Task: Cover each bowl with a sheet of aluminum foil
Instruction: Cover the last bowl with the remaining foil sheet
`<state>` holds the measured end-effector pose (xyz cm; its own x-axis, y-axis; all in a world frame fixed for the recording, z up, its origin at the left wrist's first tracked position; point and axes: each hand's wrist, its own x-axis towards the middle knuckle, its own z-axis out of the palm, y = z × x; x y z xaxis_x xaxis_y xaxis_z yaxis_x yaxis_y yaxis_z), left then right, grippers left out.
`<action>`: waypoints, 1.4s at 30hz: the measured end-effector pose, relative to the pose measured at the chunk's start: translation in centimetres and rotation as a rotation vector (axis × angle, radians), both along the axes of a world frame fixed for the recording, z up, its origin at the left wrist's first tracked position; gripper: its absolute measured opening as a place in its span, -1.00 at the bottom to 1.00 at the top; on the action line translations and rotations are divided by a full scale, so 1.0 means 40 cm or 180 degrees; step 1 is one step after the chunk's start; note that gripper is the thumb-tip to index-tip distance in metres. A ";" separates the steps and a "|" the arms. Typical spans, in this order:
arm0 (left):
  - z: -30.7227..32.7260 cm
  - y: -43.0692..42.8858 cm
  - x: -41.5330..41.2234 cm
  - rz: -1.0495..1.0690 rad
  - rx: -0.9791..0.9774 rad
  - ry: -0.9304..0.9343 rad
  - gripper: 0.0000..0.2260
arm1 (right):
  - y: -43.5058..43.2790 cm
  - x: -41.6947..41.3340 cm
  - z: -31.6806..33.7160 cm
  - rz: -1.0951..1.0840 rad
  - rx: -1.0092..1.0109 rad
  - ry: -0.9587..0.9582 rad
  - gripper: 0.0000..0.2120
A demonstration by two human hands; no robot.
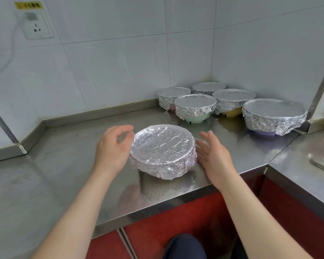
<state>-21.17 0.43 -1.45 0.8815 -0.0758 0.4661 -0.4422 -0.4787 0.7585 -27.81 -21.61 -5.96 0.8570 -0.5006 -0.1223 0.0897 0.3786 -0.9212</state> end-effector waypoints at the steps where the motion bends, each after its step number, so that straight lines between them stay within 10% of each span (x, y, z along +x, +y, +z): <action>1: -0.004 -0.010 0.014 -0.0142 -0.0443 0.0343 -0.78 | 0.011 -0.005 -0.010 -0.0034 0.0203 -0.0092 -0.61; 5: -0.028 -0.034 0.052 -0.0645 -0.2305 0.1768 -0.84 | 0.058 0.002 -0.005 -0.0064 0.0765 -0.0372 -0.68; 14: -0.047 -0.081 0.027 -0.0603 -0.2864 0.1988 -0.91 | 0.111 0.022 0.011 0.0028 0.0956 -0.0439 -0.78; 36: -0.060 -0.082 -0.053 -0.0289 -0.1953 0.0793 -0.69 | 0.070 -0.042 0.002 -0.0355 0.0592 -0.0488 -0.63; 42: -0.061 -0.112 -0.026 -0.0663 -0.2397 0.1605 -0.75 | 0.122 -0.031 0.004 -0.0283 0.0481 -0.0466 -0.68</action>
<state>-22.20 -4.04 -3.90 0.9958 -0.0883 0.0221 0.0026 0.2698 0.9629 -29.06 -16.71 -5.81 0.8245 -0.5604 -0.0792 0.2574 0.4959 -0.8293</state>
